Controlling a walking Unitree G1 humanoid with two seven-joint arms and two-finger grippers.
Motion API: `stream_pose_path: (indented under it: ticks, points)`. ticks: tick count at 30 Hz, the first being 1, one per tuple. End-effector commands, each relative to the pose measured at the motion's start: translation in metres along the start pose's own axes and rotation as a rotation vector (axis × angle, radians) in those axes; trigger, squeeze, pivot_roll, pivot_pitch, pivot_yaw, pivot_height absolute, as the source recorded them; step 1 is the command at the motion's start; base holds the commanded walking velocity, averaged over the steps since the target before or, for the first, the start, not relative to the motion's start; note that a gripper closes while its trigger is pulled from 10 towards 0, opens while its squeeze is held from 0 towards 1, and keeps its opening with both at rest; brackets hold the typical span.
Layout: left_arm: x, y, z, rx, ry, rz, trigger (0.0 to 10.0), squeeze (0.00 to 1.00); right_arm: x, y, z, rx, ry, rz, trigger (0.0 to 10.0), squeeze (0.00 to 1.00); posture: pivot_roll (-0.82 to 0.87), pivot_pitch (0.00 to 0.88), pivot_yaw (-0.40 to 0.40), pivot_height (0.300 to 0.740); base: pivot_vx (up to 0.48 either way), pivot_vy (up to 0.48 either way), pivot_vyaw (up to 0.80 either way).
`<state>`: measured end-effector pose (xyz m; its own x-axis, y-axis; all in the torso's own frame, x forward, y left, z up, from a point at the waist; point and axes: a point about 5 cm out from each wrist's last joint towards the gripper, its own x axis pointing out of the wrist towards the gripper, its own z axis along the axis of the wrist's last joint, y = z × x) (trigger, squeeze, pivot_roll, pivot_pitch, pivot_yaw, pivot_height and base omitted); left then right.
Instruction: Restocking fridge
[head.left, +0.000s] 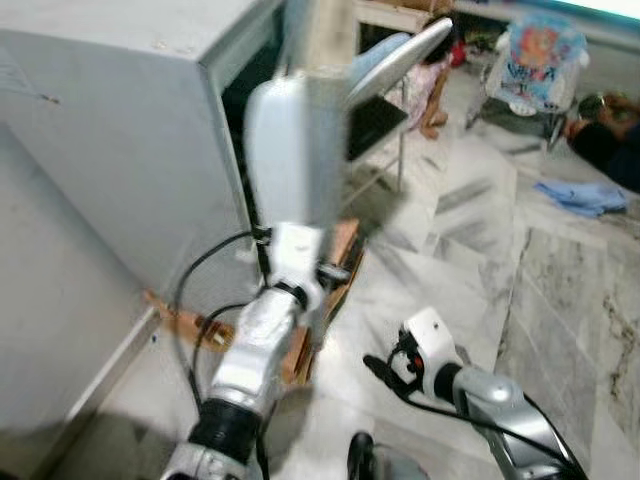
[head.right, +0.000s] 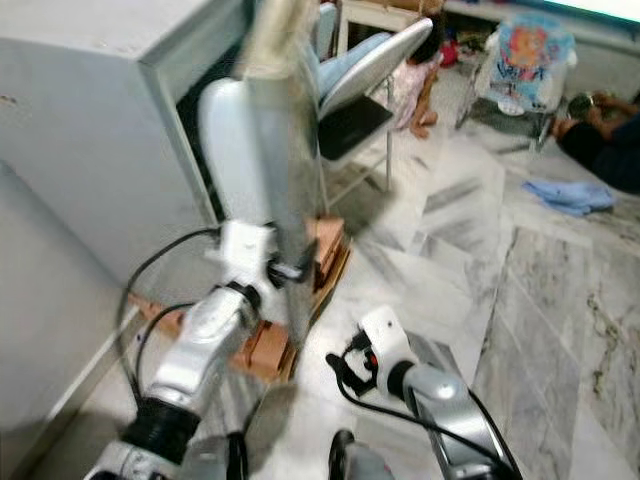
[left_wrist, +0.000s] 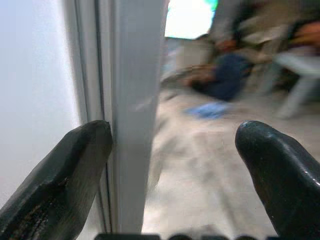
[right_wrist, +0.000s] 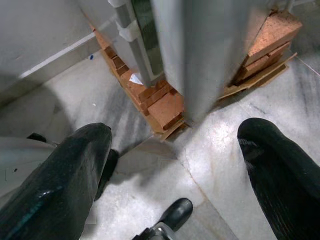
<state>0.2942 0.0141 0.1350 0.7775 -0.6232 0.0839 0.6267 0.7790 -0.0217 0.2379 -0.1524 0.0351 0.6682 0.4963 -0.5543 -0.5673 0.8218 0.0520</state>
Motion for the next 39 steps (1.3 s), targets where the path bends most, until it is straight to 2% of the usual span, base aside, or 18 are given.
stream_pose_path:
  ticks: [1, 3, 4, 8, 12, 14, 15, 16, 17, 20, 24, 30, 39]
  points:
    - [0.009, -0.012, 0.024, 0.013, -0.124, -0.022, 10.0, 0.0, -0.003, 0.002, -0.003, 0.002, 0.014, 0.007, 10.0, 0.0, -0.08, 0.15, -0.014, 0.74, 0.0, 0.0, 0.0]
    - [0.008, 0.005, 0.023, -0.005, -0.12, 0.07, 10.0, 0.0, -0.003, 0.003, -0.004, 0.001, 0.016, 0.008, 10.0, 0.0, -0.08, 0.15, -0.014, 0.74, 0.0, 0.0, 0.0]
    - [0.003, 0.024, 0.025, 0.011, -0.12, 0.135, 10.0, 0.0, -0.003, 0.003, -0.004, 0.001, 0.016, 0.008, 10.0, 0.0, -0.08, 0.15, -0.014, 0.74, 0.0, 0.0, 0.0]
    - [-0.012, 0.058, 0.024, 0.087, -0.093, 0.223, 10.0, 0.0, -0.002, 0.002, -0.005, 0.012, 0.018, 0.014, 10.0, 0.0, -0.07, 0.149, -0.013, 0.74, 0.0, 0.0, 0.0]
    - [-0.019, 0.067, 0.022, 0.11, -0.077, 0.252, 10.0, 0.0, -0.001, 0.002, -0.004, 0.007, 0.02, 0.017, 10.0, 0.0, -0.07, 0.149, -0.012, 0.74, 0.0, 0.0, 0.0]
    - [-0.028, 0.074, 0.018, 0.137, -0.063, 0.28, 10.0, 0.0, -0.001, 0.002, -0.004, -0.002, 0.02, 0.021, 10.0, 0.0, -0.07, 0.148, -0.014, 0.74, 0.0, 0.0, 0.0]
    - [-0.037, 0.079, 0.012, 0.143, -0.048, 0.311, 10.0, 0.0, -0.001, 0.002, -0.003, -0.008, 0.015, 0.022, 10.0, 0.0, -0.07, 0.147, -0.015, 0.74, 0.0, 0.0, 0.0]
    - [-0.037, 0.079, 0.012, 0.143, -0.048, 0.311, 10.0, 0.0, -0.001, 0.002, -0.003, -0.008, 0.015, 0.022, 10.0, 0.0, -0.07, 0.147, -0.015, 0.74, 0.0, 0.0, 0.0]
    - [-0.044, 0.082, 0.008, 0.146, -0.037, 0.331, 10.0, 0.0, -0.001, 0.002, -0.003, -0.012, 0.011, 0.022, 10.0, 0.0, -0.07, 0.147, -0.014, 0.74, 0.0, 0.0, 0.0]
    - [-0.074, 0.087, -0.007, 0.123, 0.0, 0.391, 10.0, 0.0, 0.0, 0.0, 0.008, -0.033, -0.071, -0.008, 10.0, 0.0, -0.06, 0.146, -0.012, 0.74, 0.0, -0.105, 0.0]
    - [-0.083, 0.084, -0.013, 0.126, 0.016, 0.399, 10.0, 0.0, 0.003, -0.004, 0.008, -0.027, -0.048, -0.053, 10.0, 0.0, -0.06, 0.145, -0.014, 0.74, 0.196, -0.379, -0.19]
    - [-0.082, 0.083, -0.012, 0.135, 0.015, 0.395, 10.0, 0.0, 0.006, -0.005, 0.009, -0.035, -0.05, -0.057, 10.0, 0.0, -0.06, 0.145, -0.015, 0.74, 0.262, -0.397, -0.73]
    - [-0.067, 0.076, -0.011, 0.161, 0.016, 0.345, 10.0, 0.0, 0.009, -0.006, 0.009, -0.039, -0.057, -0.073, 10.0, 0.0, -0.07, 0.142, -0.004, 0.74, 0.322, -0.352, 0.0]
